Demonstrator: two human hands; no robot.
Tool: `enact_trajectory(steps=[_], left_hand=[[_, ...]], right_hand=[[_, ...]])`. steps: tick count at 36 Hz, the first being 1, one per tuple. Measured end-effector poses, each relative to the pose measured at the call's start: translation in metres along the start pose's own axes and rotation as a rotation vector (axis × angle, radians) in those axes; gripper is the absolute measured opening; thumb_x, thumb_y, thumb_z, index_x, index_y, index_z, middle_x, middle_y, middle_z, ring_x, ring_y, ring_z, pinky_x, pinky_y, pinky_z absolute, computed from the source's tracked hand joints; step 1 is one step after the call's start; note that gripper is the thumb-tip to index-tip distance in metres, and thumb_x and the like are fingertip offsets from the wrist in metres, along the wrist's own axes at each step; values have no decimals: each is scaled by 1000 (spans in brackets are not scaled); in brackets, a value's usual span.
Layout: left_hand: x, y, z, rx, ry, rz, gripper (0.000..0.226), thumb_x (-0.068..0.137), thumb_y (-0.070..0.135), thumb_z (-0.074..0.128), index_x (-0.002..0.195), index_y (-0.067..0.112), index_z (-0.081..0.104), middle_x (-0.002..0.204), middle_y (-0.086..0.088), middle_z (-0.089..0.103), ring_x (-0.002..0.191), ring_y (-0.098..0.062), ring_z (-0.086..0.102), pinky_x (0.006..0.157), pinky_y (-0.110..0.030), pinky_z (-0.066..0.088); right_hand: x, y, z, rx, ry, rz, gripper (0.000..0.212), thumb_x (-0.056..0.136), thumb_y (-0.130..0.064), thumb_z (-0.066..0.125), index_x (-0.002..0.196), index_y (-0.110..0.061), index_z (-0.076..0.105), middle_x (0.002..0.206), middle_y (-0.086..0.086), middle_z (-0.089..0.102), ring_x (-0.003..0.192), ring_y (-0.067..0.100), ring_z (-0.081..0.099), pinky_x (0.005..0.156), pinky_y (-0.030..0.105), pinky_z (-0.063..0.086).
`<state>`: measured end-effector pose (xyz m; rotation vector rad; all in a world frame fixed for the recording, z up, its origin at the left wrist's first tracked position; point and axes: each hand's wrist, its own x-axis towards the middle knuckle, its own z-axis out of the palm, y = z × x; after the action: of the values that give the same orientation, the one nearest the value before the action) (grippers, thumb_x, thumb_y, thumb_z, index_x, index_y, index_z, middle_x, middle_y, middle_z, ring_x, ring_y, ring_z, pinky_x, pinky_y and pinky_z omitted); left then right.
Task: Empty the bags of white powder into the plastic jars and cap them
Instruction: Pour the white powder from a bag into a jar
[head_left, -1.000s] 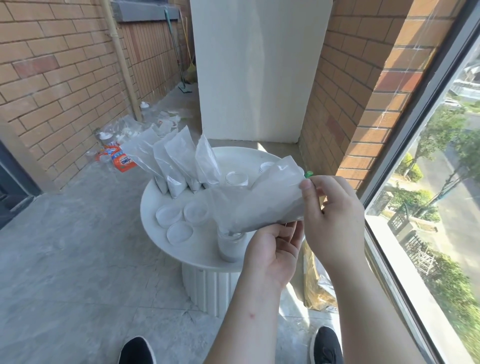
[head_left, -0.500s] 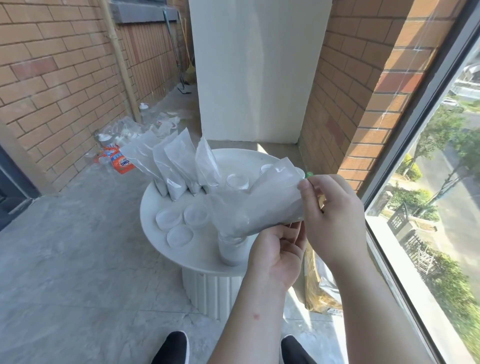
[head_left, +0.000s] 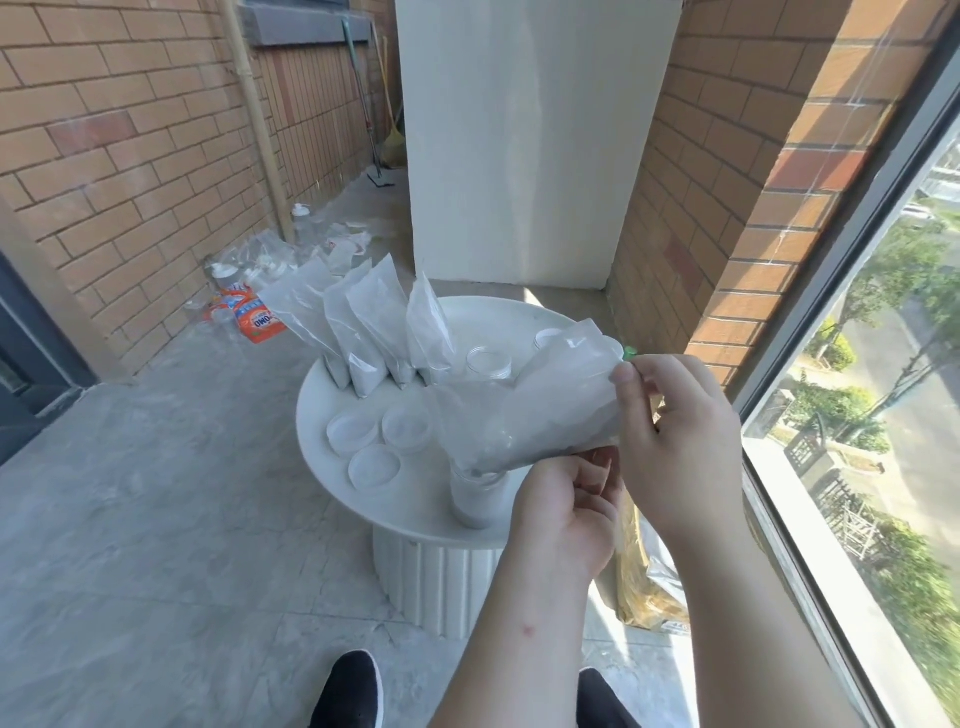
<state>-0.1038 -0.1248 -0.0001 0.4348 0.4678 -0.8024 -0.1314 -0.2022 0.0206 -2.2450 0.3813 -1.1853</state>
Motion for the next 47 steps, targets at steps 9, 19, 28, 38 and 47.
enact_trajectory(steps=[9,19,28,38,47], left_hand=[[0,1,5,-24,-29,20,48,80,-22,24,81,-1,67,70,-9,68,50,-16,65,44,-16,49],[3,4,7,1,-23,26,45,81,-22,25,81,0,65,65,-9,67,48,-16,65,45,-17,50],[7,4,7,32,-1,29,44,79,-20,28,80,3,65,64,-6,67,49,-13,63,56,-17,44],[8,6,8,33,8,23,44,79,-20,28,80,3,65,64,-5,68,55,-11,61,62,-17,36],[11,5,9,33,26,22,43,78,-20,28,78,4,64,66,-5,68,66,-13,56,63,-18,36]], right_hand=[[0,0,2,13,-23,15,15,101,-19,58,90,-14,66,89,-3,59,81,5,48,69,13,36],[2,3,4,23,-13,20,15,101,-19,58,89,-16,66,90,-4,61,81,5,49,68,22,37],[3,3,8,10,-18,11,15,101,-19,58,89,-15,66,90,-4,60,81,6,49,69,19,35],[5,2,10,26,-22,22,15,101,-18,58,89,-15,66,90,-4,60,82,5,50,70,20,36],[6,1,9,25,-37,43,16,102,-21,57,89,-17,66,91,-5,60,85,3,50,71,13,37]])
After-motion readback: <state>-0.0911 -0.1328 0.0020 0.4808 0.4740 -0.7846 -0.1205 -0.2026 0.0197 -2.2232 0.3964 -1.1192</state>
